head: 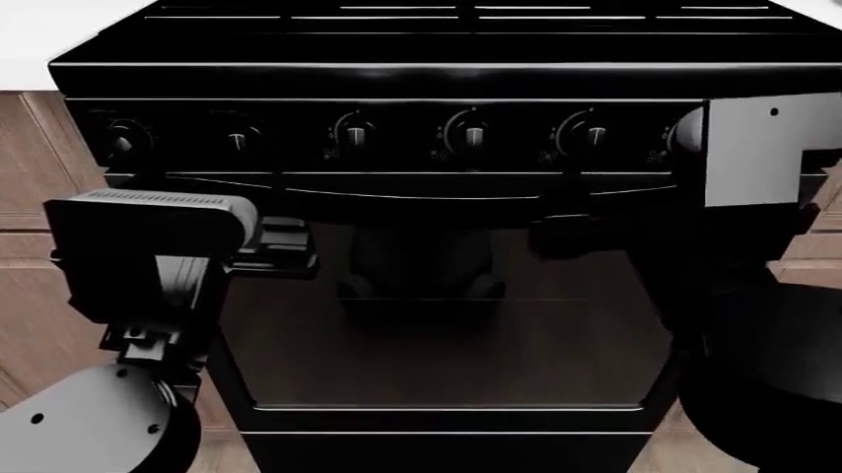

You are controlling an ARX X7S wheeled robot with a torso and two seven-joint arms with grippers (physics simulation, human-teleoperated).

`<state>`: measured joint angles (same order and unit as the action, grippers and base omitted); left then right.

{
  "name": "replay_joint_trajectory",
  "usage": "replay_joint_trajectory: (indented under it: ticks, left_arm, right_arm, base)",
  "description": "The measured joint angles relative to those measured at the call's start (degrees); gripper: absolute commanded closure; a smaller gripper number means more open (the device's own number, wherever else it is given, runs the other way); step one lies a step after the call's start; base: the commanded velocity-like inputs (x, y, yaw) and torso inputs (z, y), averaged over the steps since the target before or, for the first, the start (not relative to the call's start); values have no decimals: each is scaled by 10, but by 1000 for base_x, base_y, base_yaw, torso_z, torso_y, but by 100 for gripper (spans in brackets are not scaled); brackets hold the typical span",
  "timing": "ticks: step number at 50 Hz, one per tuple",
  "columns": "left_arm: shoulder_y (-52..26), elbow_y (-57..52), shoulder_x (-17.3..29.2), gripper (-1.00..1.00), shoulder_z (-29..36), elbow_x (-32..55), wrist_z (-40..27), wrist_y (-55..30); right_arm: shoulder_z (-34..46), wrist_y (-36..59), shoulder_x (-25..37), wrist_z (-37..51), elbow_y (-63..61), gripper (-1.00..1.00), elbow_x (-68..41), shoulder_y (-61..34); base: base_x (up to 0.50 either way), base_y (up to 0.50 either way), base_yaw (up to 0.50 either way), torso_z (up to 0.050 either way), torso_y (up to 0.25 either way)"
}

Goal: Pick the croissant and place it on the pan. Then turn on the stove to warm the croissant.

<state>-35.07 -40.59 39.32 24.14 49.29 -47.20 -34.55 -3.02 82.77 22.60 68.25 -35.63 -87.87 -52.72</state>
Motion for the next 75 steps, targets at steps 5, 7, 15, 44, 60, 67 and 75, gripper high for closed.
replay_joint_trajectory:
  ticks: [5, 7, 15, 44, 60, 67, 75]
  left_arm:
    - [0, 1, -1, -100, 2, -2, 0, 0]
    - [0, 2, -2, -100, 3, -3, 0, 0]
    - [0, 4, -3, -100, 6, -6, -1, 0]
    - [10, 9, 1, -100, 5, -11, -6, 5]
    - [15, 7, 5, -100, 1, -11, -12, 7]
    - [15, 7, 5, -100, 1, -10, -13, 6]
    - [14, 7, 6, -100, 2, -10, -14, 5]
  right_arm:
    - [2, -4, 6, 16, 26, -100, -31, -17]
    - [4, -6, 8, 21, 35, -100, -42, -23]
    - [8, -15, 15, 25, 68, -100, -61, -43]
    - [49, -62, 24, -90, 163, -100, 45, -60]
    - [84, -87, 33, -148, 189, -100, 104, -60]
    - [94, -94, 37, -161, 196, -100, 116, -61]
    - [104, -102, 40, -175, 203, -100, 129, -65]
  base:
    - [0, 0, 0, 0, 0]
    - [0, 0, 0, 0, 0]
    - [0, 0, 0, 0, 0]
    - [0, 0, 0, 0, 0]
    - [0, 0, 0, 0, 0]
    - [0, 0, 0, 0, 0]
    - [0, 0, 0, 0, 0]
